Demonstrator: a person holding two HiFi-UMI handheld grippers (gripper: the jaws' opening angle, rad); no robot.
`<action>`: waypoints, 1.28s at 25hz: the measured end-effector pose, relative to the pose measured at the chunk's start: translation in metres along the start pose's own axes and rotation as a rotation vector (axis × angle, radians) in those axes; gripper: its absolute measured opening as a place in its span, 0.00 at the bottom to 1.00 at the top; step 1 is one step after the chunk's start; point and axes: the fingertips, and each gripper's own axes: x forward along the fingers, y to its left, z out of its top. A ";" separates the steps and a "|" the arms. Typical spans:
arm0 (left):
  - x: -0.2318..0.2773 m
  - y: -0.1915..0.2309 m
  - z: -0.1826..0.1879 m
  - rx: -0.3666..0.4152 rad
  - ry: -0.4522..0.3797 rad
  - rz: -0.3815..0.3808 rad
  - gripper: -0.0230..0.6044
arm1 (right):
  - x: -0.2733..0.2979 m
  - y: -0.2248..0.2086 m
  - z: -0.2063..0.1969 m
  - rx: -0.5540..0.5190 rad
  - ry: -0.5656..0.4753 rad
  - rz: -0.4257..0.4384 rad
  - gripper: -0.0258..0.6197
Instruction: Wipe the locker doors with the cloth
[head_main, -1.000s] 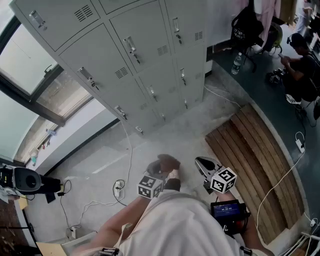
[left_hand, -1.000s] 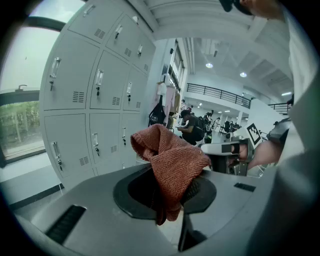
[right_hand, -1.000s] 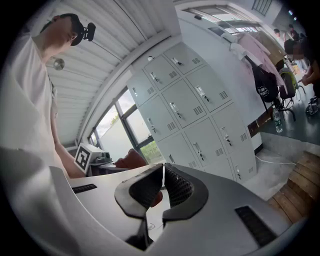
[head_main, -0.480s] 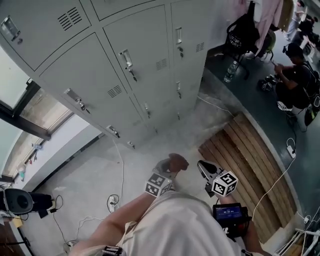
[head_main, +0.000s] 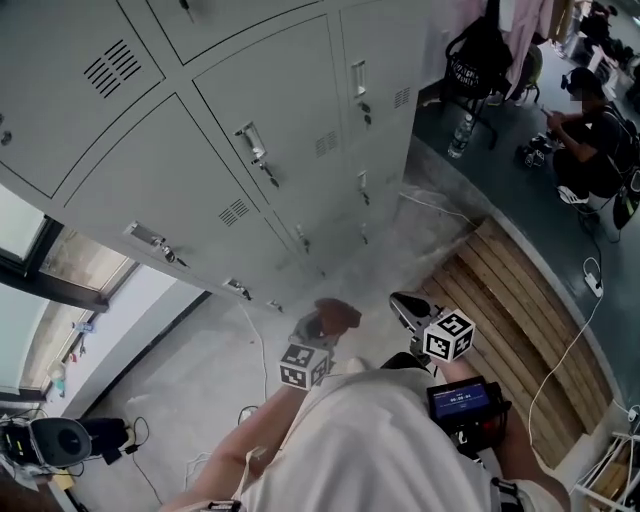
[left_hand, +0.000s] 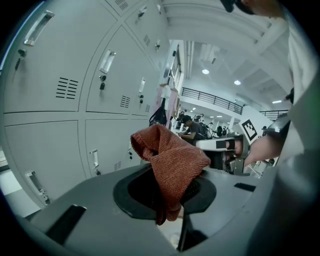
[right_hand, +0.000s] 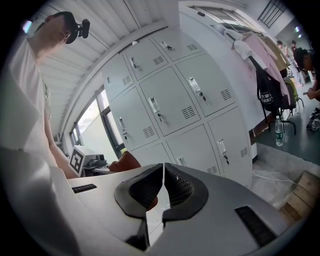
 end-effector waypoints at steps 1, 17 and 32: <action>-0.020 0.019 -0.010 -0.013 -0.004 0.016 0.16 | 0.018 0.018 -0.010 -0.008 0.008 0.009 0.07; -0.167 0.193 -0.078 -0.219 0.005 0.307 0.16 | 0.178 0.157 -0.058 -0.026 0.065 0.236 0.07; -0.158 0.297 -0.031 -0.314 -0.048 0.634 0.16 | 0.207 0.108 -0.059 0.036 0.165 0.316 0.07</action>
